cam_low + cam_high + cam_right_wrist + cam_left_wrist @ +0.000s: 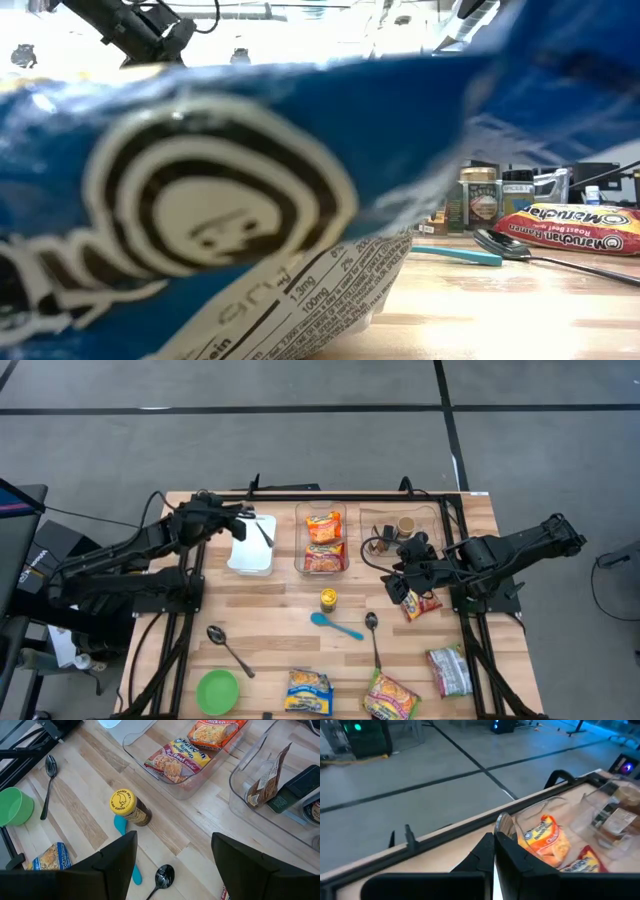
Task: Pick & Place Food Item
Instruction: Put the silver spoon into the white bin
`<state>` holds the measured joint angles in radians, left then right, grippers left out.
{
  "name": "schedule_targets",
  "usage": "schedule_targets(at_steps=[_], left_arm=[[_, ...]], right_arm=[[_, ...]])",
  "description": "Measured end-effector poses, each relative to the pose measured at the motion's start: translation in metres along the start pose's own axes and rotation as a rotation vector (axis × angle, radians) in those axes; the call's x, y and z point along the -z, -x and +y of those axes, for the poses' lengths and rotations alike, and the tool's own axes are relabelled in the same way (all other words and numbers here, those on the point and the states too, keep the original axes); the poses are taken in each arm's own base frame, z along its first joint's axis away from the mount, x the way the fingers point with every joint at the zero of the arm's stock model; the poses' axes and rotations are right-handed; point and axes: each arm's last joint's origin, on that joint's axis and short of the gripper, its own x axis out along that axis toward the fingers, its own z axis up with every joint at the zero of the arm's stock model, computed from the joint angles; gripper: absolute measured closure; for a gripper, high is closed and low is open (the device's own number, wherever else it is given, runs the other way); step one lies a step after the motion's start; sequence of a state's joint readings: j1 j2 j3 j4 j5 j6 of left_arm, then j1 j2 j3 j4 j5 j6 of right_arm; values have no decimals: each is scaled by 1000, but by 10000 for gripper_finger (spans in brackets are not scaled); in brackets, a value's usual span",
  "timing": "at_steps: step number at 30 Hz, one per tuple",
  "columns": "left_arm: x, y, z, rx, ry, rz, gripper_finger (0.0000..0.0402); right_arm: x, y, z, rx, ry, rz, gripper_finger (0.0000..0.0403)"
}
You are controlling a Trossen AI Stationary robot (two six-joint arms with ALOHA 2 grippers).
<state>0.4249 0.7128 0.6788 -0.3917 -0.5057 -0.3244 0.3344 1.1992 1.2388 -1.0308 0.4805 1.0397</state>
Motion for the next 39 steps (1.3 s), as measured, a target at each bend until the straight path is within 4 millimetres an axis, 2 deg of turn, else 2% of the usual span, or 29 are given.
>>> schedule_targets(at_steps=[9,17,27,39], left_arm=[[11,-2,13,-132,-128,115,401],[25,-10,13,-173,-237,268,400],[36,-30,5,-148,-467,395,399],[38,-37,0,-92,-496,419,393]], right_arm=[[-1,0,0,10,0,-17,153],[-1,0,0,11,-1,-18,153],[-1,0,0,11,-1,-17,153],[-1,0,0,11,-2,-17,153]])
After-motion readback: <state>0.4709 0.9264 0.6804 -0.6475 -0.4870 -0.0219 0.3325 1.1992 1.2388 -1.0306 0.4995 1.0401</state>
